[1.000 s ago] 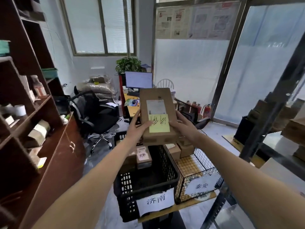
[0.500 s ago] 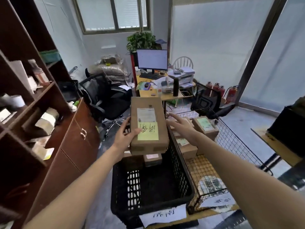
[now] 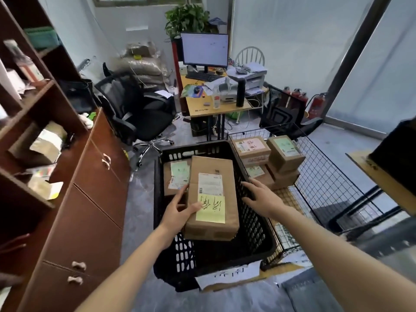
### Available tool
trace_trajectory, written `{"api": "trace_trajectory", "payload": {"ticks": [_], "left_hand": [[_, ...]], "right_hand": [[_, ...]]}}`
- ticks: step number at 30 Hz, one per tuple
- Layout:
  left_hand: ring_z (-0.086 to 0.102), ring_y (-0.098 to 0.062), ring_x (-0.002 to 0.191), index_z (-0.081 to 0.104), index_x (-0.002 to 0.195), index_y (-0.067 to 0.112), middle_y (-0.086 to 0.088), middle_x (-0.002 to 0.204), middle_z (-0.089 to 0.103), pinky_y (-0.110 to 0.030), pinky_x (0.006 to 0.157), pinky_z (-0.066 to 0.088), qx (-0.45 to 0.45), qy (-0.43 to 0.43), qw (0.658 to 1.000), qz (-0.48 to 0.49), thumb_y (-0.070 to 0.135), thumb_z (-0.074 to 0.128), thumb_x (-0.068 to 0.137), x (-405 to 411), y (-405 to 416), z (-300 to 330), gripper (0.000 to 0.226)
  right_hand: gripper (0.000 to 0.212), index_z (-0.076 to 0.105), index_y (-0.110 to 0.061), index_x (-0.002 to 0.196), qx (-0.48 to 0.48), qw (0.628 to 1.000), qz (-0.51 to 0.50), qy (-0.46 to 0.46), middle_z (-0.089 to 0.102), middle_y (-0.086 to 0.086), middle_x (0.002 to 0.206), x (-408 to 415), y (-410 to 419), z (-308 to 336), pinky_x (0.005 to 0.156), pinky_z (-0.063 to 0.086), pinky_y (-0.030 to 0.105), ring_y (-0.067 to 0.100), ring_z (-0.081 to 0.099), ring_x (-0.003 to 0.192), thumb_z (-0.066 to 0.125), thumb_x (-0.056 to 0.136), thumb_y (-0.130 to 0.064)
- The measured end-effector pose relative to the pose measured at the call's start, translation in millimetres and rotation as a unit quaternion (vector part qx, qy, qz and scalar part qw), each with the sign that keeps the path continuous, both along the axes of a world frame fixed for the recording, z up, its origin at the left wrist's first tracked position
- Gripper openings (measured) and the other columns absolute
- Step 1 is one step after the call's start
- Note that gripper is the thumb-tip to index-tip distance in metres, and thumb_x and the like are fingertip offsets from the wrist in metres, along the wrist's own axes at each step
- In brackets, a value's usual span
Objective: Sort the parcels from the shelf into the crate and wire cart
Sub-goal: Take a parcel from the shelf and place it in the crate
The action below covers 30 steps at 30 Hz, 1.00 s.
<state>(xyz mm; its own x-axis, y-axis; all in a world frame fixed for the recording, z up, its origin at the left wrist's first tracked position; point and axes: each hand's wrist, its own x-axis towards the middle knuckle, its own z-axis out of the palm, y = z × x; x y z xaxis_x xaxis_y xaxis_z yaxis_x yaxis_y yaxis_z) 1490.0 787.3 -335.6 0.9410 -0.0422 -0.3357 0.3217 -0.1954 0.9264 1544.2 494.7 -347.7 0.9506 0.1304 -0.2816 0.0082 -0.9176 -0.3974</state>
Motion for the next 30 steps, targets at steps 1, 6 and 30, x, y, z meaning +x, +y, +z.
{"api": "trace_trajectory", "payload": {"ticks": [1, 6, 30], "left_hand": [[0.055, -0.017, 0.123, 0.035, 0.145, 0.061, 0.005, 0.135, 0.058, -0.047, 0.105, 0.050, -0.001, 0.008, 1.000, -0.005, 0.058, 0.082, 0.068, -5.2, 0.4, -8.4, 0.090], [0.057, -0.013, 0.117, 0.033, 0.151, 0.051, 0.002, 0.137, 0.057, -0.039, 0.098, 0.054, -0.001, 0.035, 0.999, -0.020, 0.044, 0.079, 0.085, -27.0, -4.2, -41.8, 0.080], [0.051, -0.024, 0.130, 0.003, 0.160, 0.039, -0.002, 0.151, 0.048, -0.048, 0.106, 0.046, 0.024, 0.227, 0.970, -0.081, 0.019, 0.083, 0.083, 17.4, -74.2, -173.7, 0.114]], "right_hand": [[0.065, 0.023, -0.041, 0.160, -0.020, 1.000, 0.014, 0.002, 0.006, -0.012, 0.170, -10.1, -3.4, -8.1, 0.117, 0.037, 0.046, 0.016, 0.014, 0.156, 0.052, 0.102, -0.047], [0.064, 0.013, -0.037, 0.162, -0.042, 0.998, 0.037, -0.002, -0.013, -0.020, 0.168, -46.8, -12.7, -39.2, 0.116, 0.035, 0.038, 0.009, 0.003, 0.156, 0.044, 0.107, -0.039], [0.067, 0.006, -0.026, 0.164, 0.072, 0.988, 0.077, -0.116, -0.008, -0.019, 0.169, 10.0, -27.6, -82.0, 0.125, 0.012, 0.030, -0.001, -0.008, 0.154, 0.039, 0.108, -0.040]]}}
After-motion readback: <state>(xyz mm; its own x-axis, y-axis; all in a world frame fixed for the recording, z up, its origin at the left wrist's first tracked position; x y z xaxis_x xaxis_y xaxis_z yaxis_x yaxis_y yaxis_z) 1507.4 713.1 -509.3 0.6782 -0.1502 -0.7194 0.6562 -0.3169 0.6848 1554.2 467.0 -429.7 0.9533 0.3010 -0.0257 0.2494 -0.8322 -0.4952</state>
